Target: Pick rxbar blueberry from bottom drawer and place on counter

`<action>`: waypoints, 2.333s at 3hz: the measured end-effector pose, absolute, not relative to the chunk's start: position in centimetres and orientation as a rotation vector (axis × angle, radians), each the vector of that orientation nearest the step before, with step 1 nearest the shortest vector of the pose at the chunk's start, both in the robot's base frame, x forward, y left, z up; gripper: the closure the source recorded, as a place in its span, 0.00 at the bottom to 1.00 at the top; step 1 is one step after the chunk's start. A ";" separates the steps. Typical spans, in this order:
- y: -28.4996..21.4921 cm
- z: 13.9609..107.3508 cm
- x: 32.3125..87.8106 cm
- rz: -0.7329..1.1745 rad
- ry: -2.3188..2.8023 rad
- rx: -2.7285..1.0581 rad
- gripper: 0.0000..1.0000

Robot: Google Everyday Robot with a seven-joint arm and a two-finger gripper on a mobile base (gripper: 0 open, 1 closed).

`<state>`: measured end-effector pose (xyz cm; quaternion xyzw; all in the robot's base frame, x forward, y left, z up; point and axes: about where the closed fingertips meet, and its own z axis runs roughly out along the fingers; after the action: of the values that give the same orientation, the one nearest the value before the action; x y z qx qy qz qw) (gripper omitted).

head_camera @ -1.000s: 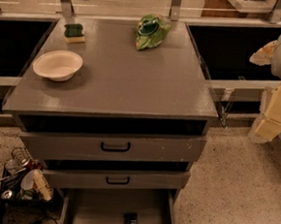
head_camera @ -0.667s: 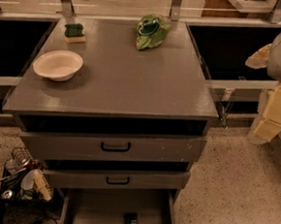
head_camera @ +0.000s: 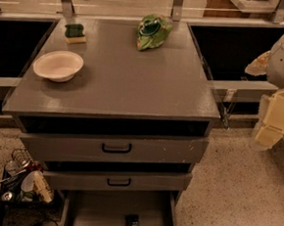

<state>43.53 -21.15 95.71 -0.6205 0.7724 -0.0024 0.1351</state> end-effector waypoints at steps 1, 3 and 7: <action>-20.1 95.4 43.7 -0.013 2.194 -1.832 0.00; -19.8 87.0 41.8 0.127 2.133 -1.897 0.00; -19.8 82.3 40.0 0.234 2.065 -1.960 0.00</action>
Offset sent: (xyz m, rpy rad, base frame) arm -0.0282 0.0235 -0.1044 0.0612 0.0455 0.1441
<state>39.97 -19.80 82.32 -0.6792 0.7156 0.0811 0.1420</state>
